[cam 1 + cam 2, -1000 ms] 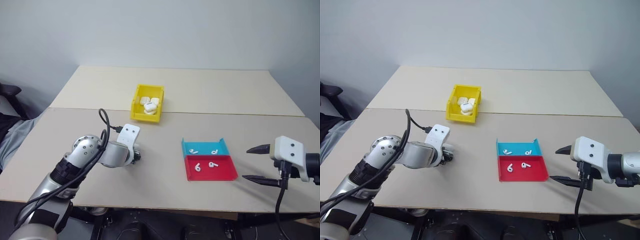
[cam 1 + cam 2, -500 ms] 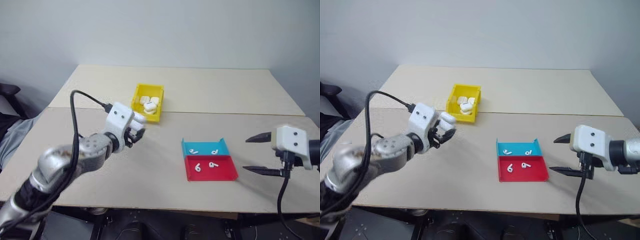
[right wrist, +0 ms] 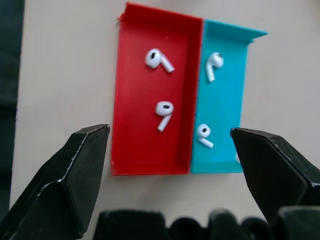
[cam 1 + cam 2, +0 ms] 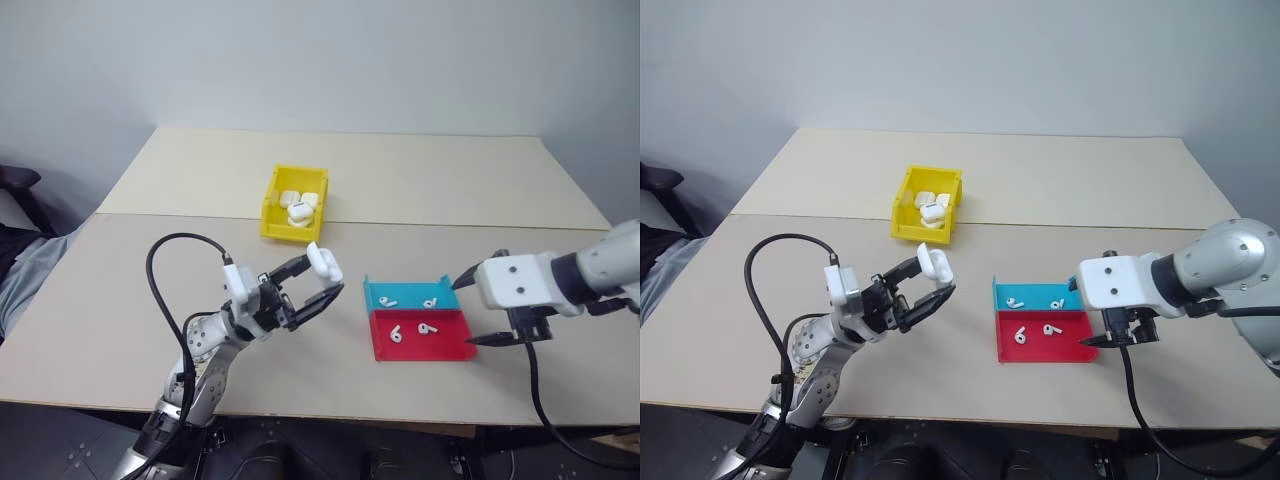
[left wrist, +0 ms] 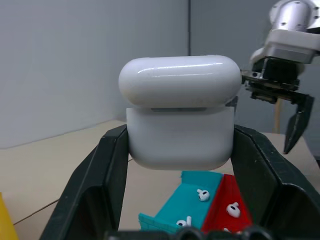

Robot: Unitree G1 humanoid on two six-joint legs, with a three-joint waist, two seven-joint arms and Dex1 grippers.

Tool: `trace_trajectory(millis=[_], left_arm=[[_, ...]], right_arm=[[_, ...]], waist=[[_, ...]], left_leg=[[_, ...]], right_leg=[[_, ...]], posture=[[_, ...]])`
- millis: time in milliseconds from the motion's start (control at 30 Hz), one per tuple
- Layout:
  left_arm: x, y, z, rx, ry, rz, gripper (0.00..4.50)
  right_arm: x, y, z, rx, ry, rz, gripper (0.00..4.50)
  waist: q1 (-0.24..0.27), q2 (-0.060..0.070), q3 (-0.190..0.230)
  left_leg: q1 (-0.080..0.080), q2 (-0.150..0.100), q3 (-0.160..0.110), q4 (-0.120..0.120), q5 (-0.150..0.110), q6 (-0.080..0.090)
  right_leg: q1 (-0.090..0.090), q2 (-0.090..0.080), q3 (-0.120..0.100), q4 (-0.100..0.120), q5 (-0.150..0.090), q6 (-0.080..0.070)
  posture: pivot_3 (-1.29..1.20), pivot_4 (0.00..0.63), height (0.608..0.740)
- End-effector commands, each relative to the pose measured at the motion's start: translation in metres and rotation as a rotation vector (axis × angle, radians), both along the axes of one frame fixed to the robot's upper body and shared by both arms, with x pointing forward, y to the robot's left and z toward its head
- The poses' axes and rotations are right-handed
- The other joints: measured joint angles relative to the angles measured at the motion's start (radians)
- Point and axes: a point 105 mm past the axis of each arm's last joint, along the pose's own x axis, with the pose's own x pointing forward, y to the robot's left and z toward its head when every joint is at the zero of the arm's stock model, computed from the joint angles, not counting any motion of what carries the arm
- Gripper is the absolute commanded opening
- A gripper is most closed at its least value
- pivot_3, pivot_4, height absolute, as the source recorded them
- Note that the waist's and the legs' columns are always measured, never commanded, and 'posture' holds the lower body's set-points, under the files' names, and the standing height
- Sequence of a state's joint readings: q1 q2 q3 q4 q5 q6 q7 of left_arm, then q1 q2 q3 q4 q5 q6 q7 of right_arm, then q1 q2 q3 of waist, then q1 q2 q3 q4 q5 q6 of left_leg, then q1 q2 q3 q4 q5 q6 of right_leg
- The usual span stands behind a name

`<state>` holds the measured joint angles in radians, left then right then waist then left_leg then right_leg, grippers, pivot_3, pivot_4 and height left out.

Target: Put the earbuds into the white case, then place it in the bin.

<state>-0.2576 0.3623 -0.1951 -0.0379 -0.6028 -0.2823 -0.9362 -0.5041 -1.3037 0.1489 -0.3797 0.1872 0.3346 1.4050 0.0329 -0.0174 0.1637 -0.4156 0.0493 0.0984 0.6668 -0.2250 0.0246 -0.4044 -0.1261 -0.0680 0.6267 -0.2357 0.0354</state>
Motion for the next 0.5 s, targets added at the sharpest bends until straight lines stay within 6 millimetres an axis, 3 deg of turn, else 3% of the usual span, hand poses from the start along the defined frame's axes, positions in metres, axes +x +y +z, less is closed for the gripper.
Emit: trace_trajectory(millis=[33,267,400,500], left_arm=[[-0.012,0.002,-0.001,0.058,-0.121,-0.074,2.75],[-0.028,0.008,-0.005,0.121,-0.193,-0.122,2.75],[-0.034,0.007,-0.005,0.121,-0.2,-0.11,2.75],[-0.034,0.008,-0.005,0.128,-0.187,-0.076,2.75]], right_arm=[[0.002,0.004,0.002,-0.047,-0.01,0.034,4.5],[0.014,0.022,-0.01,-0.07,-0.01,0.066,4.5],[0.02,0.022,-0.025,-0.102,0.007,0.049,3.59],[0.026,0.025,-0.034,-0.098,0.023,0.009,3.59]], waist=[[-0.004,0.0,0.0],[-0.022,0.0,0.0],[-0.021,0.0,0.0],[-0.021,0.0,0.0]], left_leg=[[0.0,0.0,0.0,0.0,0.0,0.0],[0.0,0.001,-0.002,0.0,0.0,0.0],[0.0,0.001,-0.003,0.0,0.0,0.0],[0.0,0.001,-0.003,0.001,0.0,0.0]], right_leg=[[0.0,0.0,0.0,0.0,0.0,0.0],[0.0,0.0,0.0,0.001,0.0,0.0],[0.0,0.0,0.0,0.002,0.0,0.0],[-0.001,0.0,0.0,0.002,0.0,0.0]], posture=[[0.0,0.15,0.74],[0.0,0.15,0.74],[0.0,0.15,0.74],[0.0,0.15,0.74]])
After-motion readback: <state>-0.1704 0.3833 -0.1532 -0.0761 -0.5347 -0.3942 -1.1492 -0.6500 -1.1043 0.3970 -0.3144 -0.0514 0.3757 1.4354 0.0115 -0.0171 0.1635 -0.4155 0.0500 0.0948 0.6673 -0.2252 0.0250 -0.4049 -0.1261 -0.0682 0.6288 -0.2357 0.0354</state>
